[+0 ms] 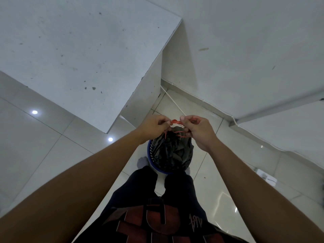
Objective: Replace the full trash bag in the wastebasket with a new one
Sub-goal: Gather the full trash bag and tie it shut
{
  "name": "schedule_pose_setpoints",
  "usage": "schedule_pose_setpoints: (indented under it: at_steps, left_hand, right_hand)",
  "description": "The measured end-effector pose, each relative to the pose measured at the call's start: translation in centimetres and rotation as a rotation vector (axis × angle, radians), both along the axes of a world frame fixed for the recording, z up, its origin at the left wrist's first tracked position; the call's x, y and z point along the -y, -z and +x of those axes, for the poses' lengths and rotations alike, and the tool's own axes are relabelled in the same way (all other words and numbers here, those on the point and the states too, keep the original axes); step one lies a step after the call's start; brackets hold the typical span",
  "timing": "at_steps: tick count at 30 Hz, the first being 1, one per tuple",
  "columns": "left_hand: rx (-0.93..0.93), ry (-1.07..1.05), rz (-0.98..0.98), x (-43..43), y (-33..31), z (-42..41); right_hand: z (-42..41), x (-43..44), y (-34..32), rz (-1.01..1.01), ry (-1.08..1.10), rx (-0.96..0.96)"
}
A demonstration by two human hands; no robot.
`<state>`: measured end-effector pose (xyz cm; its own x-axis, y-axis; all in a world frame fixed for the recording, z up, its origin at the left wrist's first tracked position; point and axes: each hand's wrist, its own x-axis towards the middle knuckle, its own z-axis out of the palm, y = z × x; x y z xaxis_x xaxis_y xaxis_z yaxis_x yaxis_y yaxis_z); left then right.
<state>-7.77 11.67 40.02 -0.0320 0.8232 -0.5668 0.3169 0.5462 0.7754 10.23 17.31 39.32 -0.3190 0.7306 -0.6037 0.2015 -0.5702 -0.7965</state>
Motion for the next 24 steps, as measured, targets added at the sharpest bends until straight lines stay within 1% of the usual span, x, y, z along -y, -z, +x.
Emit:
schedule_pose_setpoints:
  at_steps: [4,7,9,11,14,17,19,21,24]
  left_hand:
    - [0.075,-0.048,-0.039,0.1,-0.2,0.0]
    - [0.109,-0.019,-0.086,0.4,-0.3,0.2]
    - [0.132,0.021,-0.086,0.6,-0.4,0.4]
    - [0.117,0.06,-0.072,0.7,-0.6,0.7]
    - [0.048,0.078,-0.098,0.7,-0.6,0.7]
    - [0.059,0.075,-0.163,0.5,-0.6,0.5]
    - [0.062,0.081,-0.196,0.4,-0.7,0.5]
    - [0.076,0.067,-0.212,0.4,-0.7,0.5]
    - [0.082,0.065,-0.225,0.6,-0.5,0.7]
  right_hand:
    - [0.2,-0.1,0.1,0.017,-0.051,-0.005]
    - [0.3,0.1,0.5,0.071,-0.09,0.038]
    - [0.4,0.4,0.5,0.104,-0.107,0.062]
    - [0.3,0.7,0.3,0.117,-0.131,0.068]
    - [0.5,1.0,-0.1,0.011,-0.152,-0.03]
    - [1.2,1.1,-0.2,-0.047,-0.243,-0.076]
    - [1.6,1.2,-0.3,-0.011,-0.319,-0.051]
    - [1.8,1.1,-0.6,0.068,-0.369,-0.021]
    - [1.9,0.8,-0.9,0.156,-0.372,-0.021]
